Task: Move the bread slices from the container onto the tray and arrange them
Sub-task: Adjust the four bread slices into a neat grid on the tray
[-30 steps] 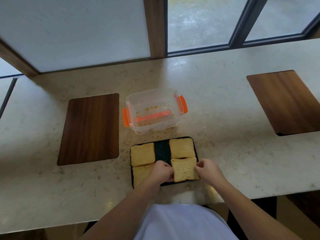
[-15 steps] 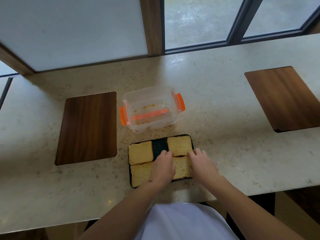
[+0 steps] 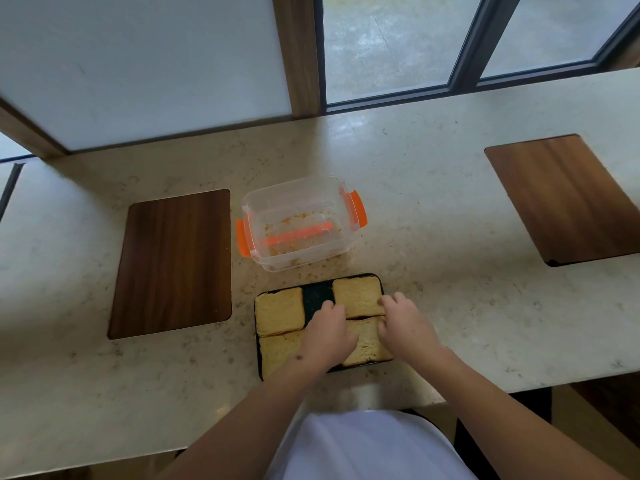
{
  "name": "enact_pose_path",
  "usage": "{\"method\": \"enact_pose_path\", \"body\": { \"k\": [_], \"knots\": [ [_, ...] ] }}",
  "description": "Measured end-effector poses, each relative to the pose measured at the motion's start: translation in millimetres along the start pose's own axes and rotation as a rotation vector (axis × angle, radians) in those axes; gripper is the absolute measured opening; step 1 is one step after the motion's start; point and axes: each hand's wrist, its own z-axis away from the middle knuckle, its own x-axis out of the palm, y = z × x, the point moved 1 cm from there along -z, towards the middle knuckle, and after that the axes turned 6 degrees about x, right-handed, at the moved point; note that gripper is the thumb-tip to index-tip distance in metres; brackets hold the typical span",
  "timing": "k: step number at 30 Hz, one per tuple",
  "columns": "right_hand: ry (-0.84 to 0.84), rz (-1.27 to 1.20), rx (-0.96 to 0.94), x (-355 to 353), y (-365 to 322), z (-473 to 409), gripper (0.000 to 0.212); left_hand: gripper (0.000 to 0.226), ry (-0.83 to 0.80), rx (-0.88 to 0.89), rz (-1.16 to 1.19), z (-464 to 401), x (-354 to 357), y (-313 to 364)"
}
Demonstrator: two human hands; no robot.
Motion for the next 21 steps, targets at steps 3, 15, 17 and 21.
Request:
{"method": "enact_pose_path", "body": {
  "k": [3, 15, 17, 21],
  "knots": [
    [-0.033, -0.215, 0.142, -8.2, -6.2, -12.0, 0.045, 0.049, 0.047, -0.224, 0.336, -8.6, -7.1, 1.1],
    [-0.109, -0.174, 0.302, -0.6, -25.0, -19.6, 0.041, 0.069, -0.061, -0.442, 0.66, -23.1, -5.4, -4.3],
    [-0.109, -0.243, 0.316, -0.1, -25.1, -21.2, 0.049, 0.071, -0.064, -0.441, 0.69, -21.1, -7.7, -4.2],
    [-0.107, -0.314, 0.366, 4.1, -26.9, -21.1, 0.056, 0.074, -0.051, -0.439, 0.747, -19.0, -10.7, -3.1]
  ]
}}
